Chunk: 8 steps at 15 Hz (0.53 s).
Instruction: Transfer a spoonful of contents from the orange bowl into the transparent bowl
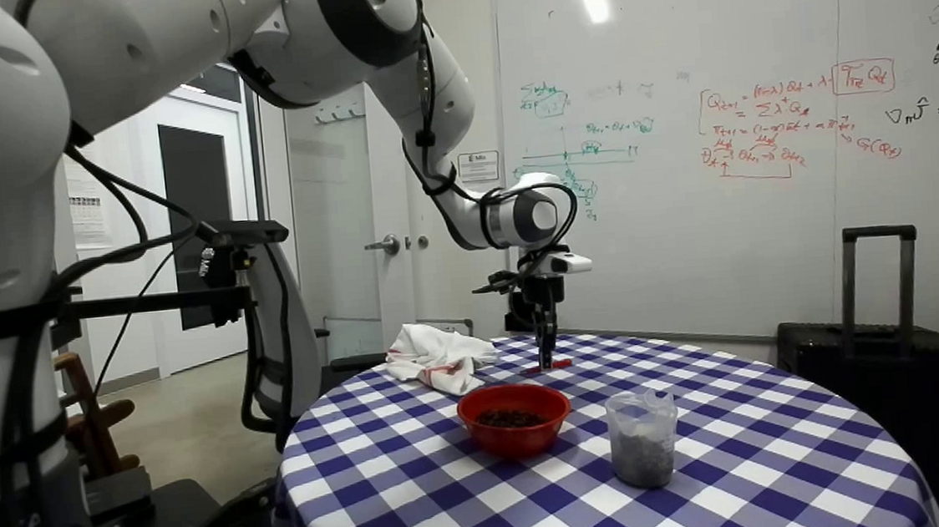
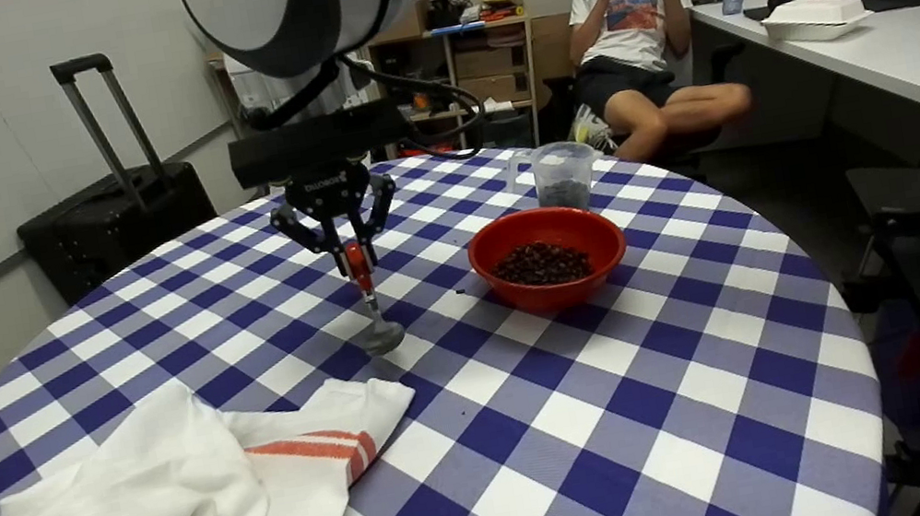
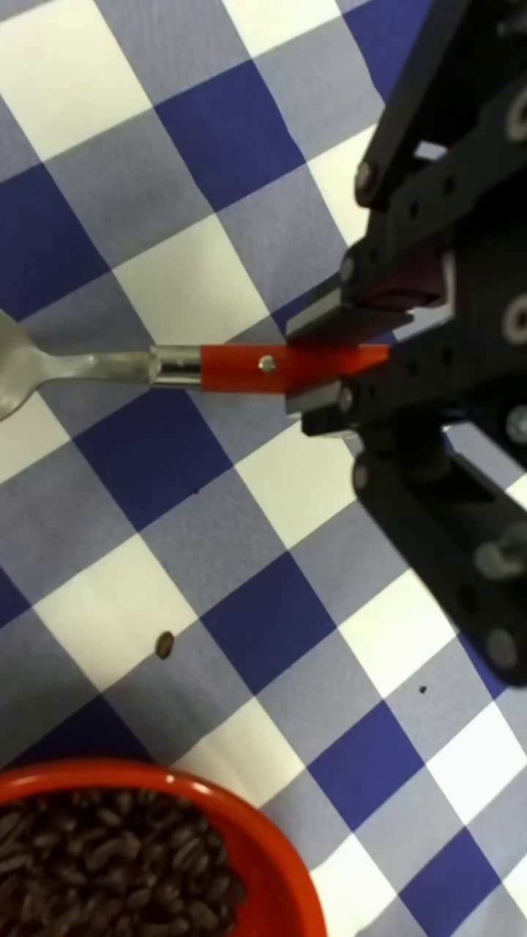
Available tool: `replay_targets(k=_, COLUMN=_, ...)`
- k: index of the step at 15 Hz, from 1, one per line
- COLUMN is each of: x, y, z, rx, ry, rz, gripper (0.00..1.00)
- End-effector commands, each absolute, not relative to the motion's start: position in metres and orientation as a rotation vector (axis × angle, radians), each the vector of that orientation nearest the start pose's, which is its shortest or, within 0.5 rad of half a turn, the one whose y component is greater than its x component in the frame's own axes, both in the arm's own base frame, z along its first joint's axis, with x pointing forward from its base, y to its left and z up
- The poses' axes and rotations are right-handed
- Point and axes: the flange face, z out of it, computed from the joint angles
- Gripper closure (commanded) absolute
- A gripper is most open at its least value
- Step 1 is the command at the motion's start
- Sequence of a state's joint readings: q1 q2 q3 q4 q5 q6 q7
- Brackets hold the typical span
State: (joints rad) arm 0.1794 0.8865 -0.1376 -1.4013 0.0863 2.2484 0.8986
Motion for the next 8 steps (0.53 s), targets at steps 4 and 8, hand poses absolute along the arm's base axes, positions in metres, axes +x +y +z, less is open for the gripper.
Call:
replay_targets(k=4, x=0.732, y=0.030, z=0.137, rx=-2.944, ry=1.332, rz=0.150, gripper=0.68)
replay_targets(k=8, x=0.732, y=0.025, z=0.138, rx=-2.953, ry=1.305, rz=0.164, gripper=0.35)
